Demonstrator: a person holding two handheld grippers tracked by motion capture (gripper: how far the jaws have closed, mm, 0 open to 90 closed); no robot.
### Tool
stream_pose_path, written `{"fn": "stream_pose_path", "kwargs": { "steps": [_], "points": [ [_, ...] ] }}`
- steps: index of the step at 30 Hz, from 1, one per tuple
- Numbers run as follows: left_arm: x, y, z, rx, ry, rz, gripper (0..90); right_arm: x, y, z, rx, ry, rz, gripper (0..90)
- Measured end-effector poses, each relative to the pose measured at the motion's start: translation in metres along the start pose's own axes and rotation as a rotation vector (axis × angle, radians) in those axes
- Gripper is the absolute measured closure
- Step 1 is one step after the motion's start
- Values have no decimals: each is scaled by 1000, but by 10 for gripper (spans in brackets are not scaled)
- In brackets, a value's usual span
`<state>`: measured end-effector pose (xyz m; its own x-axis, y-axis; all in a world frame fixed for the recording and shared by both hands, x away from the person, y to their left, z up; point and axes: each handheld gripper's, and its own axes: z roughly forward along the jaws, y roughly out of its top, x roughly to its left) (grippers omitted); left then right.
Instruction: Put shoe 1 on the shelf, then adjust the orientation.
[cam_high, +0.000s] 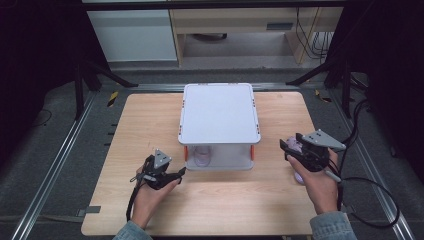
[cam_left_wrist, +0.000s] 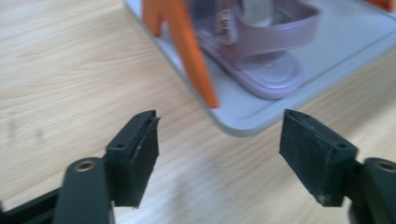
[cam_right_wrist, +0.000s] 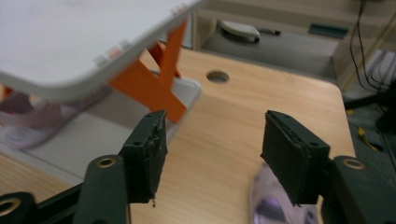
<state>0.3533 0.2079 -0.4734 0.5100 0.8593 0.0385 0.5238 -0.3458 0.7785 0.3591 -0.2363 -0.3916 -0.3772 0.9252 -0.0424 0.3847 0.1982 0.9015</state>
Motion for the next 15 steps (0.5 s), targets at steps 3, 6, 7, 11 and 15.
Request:
{"fn": "stream_pose_path", "kwargs": {
  "steps": [3,6,7,11,15],
  "points": [
    [14,-3,-5,-35,31,-44,173,-9,-24,-1,55,-49,9,481],
    [18,-4,-6,-39,39,-44,133,-11,-32,-1,75,-59,11,509],
    [21,-5,-7,-42,45,-48,127,-13,-42,-1,95,-66,20,533],
    [26,-6,-7,-44,43,-63,117,-15,-56,-2,120,-81,25,575],
    [30,-7,-7,-41,50,-78,117,-15,-67,-2,143,-81,34,595]
  ]
}}
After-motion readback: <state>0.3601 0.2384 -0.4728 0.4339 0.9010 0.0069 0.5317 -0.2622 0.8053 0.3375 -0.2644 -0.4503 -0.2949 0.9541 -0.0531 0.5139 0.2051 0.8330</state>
